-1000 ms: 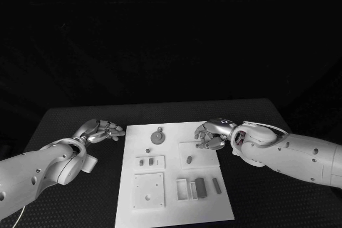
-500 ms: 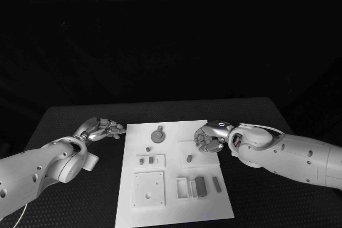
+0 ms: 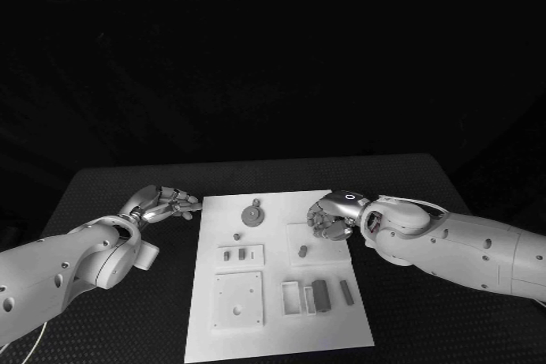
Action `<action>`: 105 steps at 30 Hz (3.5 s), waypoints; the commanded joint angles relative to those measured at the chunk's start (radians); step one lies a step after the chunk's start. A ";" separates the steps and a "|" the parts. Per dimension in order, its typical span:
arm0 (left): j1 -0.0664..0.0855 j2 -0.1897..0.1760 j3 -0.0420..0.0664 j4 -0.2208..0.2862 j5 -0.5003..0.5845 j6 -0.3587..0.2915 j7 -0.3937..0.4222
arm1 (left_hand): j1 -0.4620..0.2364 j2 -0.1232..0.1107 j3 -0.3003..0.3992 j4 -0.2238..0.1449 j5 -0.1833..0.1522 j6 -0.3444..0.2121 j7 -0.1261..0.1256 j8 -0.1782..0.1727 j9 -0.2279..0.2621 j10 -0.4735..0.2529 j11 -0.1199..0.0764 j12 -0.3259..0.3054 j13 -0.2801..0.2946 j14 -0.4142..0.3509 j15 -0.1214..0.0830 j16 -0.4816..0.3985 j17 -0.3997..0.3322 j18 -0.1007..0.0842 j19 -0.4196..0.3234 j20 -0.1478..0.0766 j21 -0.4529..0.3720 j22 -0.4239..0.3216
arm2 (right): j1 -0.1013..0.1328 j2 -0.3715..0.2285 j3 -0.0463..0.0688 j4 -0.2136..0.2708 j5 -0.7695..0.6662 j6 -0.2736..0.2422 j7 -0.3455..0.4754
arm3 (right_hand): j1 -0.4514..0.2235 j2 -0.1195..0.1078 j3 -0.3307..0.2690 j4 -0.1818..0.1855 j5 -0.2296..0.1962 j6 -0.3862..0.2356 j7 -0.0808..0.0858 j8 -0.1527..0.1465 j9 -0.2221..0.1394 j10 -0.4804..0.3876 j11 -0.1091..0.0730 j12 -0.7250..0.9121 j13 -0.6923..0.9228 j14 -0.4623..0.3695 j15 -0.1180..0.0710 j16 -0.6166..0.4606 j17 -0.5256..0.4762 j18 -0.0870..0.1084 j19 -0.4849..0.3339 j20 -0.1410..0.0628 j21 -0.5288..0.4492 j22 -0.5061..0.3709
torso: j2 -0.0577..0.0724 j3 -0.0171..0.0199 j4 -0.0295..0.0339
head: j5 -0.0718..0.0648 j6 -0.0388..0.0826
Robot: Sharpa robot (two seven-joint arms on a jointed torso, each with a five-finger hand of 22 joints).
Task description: Assemble the parts on the task board
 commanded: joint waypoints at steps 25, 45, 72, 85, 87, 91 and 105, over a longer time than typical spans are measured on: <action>0.000 0.004 0.001 -0.001 0.009 0.022 -0.002 | -0.004 0.009 -0.008 0.000 -0.004 -0.010 0.003 0.003 -0.002 0.006 0.001 -0.004 -0.005 0.008 -0.002 -0.011 0.006 0.003 0.008 0.000 0.004 -0.008 | -0.012 0.007 -0.007 -0.025 -0.097 -0.045 -0.012 | 0.059 0.037 0.023 -0.009 0.000 0.083 -0.025 0.018 0.005 0.078 -0.028 0.010 0.033 0.017 -0.034 -0.005 0.015 0.069 0.015 -0.005 0.012 0.021 | 0.000 -0.0007 0.0004 | -0.003 -0.005; 0.000 0.010 0.001 -0.007 0.009 0.023 -0.002 | -0.004 0.011 -0.010 0.001 -0.004 -0.011 0.003 0.004 -0.002 0.005 0.001 -0.004 -0.007 0.009 -0.002 -0.014 0.009 0.002 0.009 -0.001 0.004 -0.011 | -0.012 0.006 -0.004 -0.004 -0.065 -0.122 -0.009 | 0.062 0.034 0.029 -0.010 0.000 0.107 -0.032 0.020 0.003 0.102 -0.037 0.011 0.044 0.022 -0.042 -0.010 0.017 0.069 0.017 -0.004 0.017 0.022 | -0.001 -0.0004 0.0000 | -0.001 -0.004; 0.000 0.013 0.001 -0.012 0.009 0.028 -0.005 | -0.007 0.013 -0.014 0.002 -0.004 -0.016 0.005 0.003 -0.003 0.003 0.002 -0.005 -0.011 0.011 -0.002 -0.019 0.015 0.002 0.011 -0.001 0.004 -0.017 | -0.002 0.002 0.009 0.003 -0.040 -0.069 -0.022 | 0.059 0.029 0.029 -0.010 0.000 0.122 -0.037 0.022 0.004 0.119 -0.042 0.012 0.052 0.023 -0.048 -0.014 0.019 0.069 0.016 -0.004 0.019 0.021 | 0.000 -0.0001 0.0002 | 0.005 -0.004; 0.000 0.011 0.001 -0.013 0.009 0.031 -0.006 | -0.008 0.013 -0.015 0.001 -0.004 -0.017 0.006 0.003 -0.004 0.001 0.003 -0.005 -0.013 0.012 -0.002 -0.021 0.017 0.002 0.011 -0.001 0.004 -0.019 | -0.002 -0.007 0.009 -0.008 0.004 -0.041 -0.012 | -0.006 -0.076 0.023 0.017 -0.001 0.032 0.002 -0.032 -0.008 0.011 0.004 -0.081 0.022 -0.002 -0.003 -0.034 0.023 0.069 -0.010 0.003 -0.006 0.014 | 0.000 -0.0003 -0.0004 | 0.005 -0.004; 0.000 0.011 0.001 -0.013 0.009 0.032 -0.006 | -0.008 0.013 -0.015 0.001 -0.004 -0.017 0.006 0.003 -0.004 0.001 0.003 -0.005 -0.013 0.012 -0.002 -0.021 0.018 0.002 0.011 -0.001 0.004 -0.019 | -0.002 -0.012 0.009 -0.008 0.000 -0.040 -0.010 | -0.011 -0.098 0.028 0.022 -0.001 0.023 0.007 -0.037 -0.010 -0.063 0.035 -0.132 -0.004 -0.031 0.026 -0.047 0.022 0.069 -0.034 0.012 -0.024 0.011 | 0.000 -0.0005 0.0000 | 0.004 -0.005; 0.000 0.011 0.001 -0.014 0.009 0.032 -0.006 | -0.007 0.013 -0.015 0.001 -0.004 -0.017 0.006 0.003 -0.004 0.000 0.003 -0.005 -0.014 0.012 -0.002 -0.022 0.018 0.002 0.011 -0.001 0.004 -0.020 | -0.002 -0.015 0.009 -0.002 -0.003 -0.037 -0.005 | -0.009 -0.130 0.040 0.039 0.000 -0.002 0.018 -0.051 -0.017 -0.116 0.066 -0.177 -0.039 -0.060 0.056 -0.072 0.006 0.069 -0.059 0.029 -0.046 0.007 | 0.000 -0.0007 -0.0001 | 0.004 -0.007; 0.000 0.012 0.001 -0.017 0.009 0.034 -0.001 | -0.007 0.015 -0.015 0.001 -0.004 -0.017 0.006 0.004 -0.004 0.000 0.003 -0.005 -0.015 0.014 -0.003 -0.023 0.020 0.002 0.012 -0.002 0.005 -0.022 | -0.002 -0.009 0.007 0.025 -0.106 -0.103 0.006 | 0.042 -0.107 0.046 0.024 0.000 0.047 -0.004 -0.024 -0.019 -0.079 0.059 -0.182 -0.084 -0.070 0.051 -0.075 -0.018 0.069 -0.073 0.041 -0.059 0.014 | 0.000 -0.0004 -0.0001 | 0.001 -0.009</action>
